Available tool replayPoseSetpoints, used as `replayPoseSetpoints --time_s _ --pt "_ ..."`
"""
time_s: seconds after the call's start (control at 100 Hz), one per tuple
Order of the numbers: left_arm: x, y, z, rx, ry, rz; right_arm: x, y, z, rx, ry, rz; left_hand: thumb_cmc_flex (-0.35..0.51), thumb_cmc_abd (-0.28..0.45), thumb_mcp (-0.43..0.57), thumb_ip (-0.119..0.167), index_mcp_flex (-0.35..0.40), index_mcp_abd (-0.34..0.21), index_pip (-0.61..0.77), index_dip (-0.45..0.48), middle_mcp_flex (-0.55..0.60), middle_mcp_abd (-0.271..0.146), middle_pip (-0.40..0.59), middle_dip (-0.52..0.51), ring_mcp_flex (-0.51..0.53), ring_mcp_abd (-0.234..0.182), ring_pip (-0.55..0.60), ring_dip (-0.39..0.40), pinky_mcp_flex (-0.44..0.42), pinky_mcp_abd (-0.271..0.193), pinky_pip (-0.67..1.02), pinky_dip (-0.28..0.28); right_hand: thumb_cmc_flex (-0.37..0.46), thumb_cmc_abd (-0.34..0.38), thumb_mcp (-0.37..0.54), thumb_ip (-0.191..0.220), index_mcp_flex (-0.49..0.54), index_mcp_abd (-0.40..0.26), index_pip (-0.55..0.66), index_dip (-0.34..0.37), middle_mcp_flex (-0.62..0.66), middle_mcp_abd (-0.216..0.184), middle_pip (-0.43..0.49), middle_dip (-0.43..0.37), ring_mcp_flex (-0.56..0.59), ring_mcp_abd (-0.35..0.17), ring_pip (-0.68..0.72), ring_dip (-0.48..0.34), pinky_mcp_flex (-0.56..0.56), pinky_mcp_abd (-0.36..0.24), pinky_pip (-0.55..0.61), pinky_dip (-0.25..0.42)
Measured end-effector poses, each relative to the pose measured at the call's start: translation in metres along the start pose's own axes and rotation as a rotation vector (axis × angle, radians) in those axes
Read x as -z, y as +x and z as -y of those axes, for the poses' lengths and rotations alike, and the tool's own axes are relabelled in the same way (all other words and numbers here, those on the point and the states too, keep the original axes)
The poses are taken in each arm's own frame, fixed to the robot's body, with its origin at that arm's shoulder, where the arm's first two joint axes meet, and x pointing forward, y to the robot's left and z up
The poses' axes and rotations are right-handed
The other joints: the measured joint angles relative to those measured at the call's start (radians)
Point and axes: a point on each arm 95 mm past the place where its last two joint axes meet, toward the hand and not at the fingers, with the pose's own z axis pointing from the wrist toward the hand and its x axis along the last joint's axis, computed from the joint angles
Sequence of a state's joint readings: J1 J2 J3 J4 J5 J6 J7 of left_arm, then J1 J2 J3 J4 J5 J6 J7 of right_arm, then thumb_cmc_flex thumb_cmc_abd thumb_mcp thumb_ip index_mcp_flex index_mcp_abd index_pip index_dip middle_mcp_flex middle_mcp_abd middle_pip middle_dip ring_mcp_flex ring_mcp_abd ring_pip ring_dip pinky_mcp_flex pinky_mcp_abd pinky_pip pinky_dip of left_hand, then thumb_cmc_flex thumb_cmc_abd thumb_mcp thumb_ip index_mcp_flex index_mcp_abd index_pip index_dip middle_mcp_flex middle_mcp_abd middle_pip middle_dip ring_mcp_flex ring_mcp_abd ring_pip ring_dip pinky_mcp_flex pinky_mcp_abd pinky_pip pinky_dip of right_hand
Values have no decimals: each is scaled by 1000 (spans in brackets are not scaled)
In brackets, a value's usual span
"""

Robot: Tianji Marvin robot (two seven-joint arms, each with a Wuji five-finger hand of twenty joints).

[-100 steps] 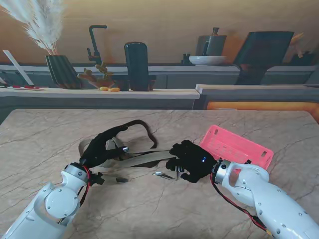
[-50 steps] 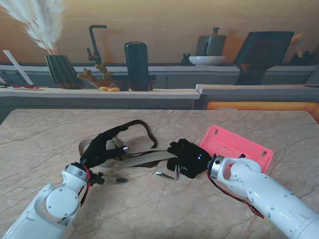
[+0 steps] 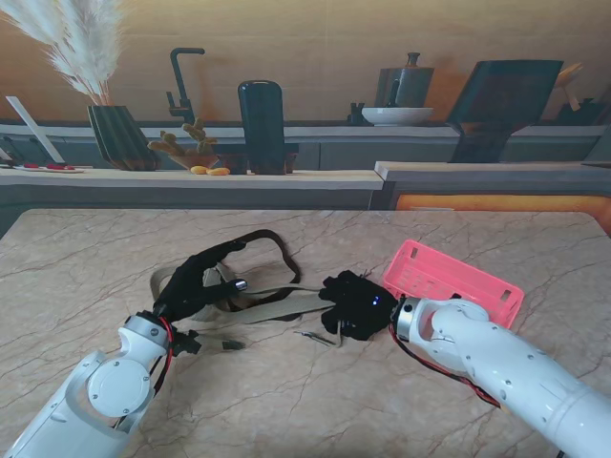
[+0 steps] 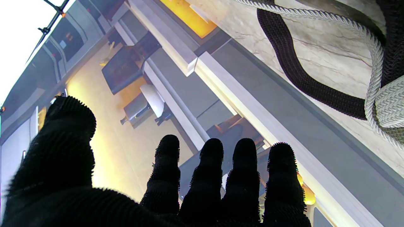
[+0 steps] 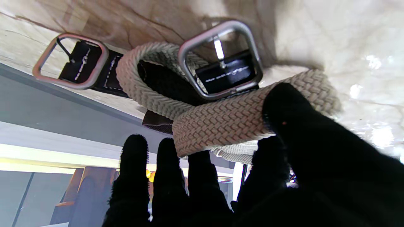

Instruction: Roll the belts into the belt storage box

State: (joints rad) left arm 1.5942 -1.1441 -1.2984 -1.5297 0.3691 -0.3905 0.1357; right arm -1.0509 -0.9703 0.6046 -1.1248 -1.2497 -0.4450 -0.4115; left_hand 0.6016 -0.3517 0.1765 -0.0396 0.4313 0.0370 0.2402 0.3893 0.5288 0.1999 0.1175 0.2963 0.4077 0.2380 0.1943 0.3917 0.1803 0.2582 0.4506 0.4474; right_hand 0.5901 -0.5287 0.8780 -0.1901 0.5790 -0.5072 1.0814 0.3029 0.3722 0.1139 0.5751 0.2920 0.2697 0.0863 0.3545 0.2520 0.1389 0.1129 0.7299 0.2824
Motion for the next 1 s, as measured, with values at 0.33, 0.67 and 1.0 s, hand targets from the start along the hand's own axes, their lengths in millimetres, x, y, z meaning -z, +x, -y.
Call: replayPoseSetpoints --time_s 0.33,0.67,1.0 --pt "0 0 0 1 0 0 11 -2 -14 -345 -13 82 0 13 -12 0 0 0 0 0 9 0 0 0 0 0 1 0 0 -9 2 -10 -21 -28 26 -49 92 6 -61 -35 144 -38 -65 1 91 -8 -25 0 48 5 4 -11" --pt "-1 0 -3 6 -1 -3 6 10 -33 -880 -141 231 25 12 -13 0 0 0 1 3 10 0 0 0 0 0 1 0 0 -9 14 -10 -21 -54 48 -50 126 42 -74 -35 160 -41 -93 -11 90 -8 -51 -12 65 9 -45 -11" --pt "-10 8 -19 37 -15 -22 -5 17 -58 -1206 -384 398 51 12 -13 0 2 0 19 14 0 0 4 0 13 0 13 12 -4 -13 48 -10 -33 -76 59 -51 157 53 -86 -40 160 -38 -122 -21 90 -5 -64 -12 56 24 -98 10"
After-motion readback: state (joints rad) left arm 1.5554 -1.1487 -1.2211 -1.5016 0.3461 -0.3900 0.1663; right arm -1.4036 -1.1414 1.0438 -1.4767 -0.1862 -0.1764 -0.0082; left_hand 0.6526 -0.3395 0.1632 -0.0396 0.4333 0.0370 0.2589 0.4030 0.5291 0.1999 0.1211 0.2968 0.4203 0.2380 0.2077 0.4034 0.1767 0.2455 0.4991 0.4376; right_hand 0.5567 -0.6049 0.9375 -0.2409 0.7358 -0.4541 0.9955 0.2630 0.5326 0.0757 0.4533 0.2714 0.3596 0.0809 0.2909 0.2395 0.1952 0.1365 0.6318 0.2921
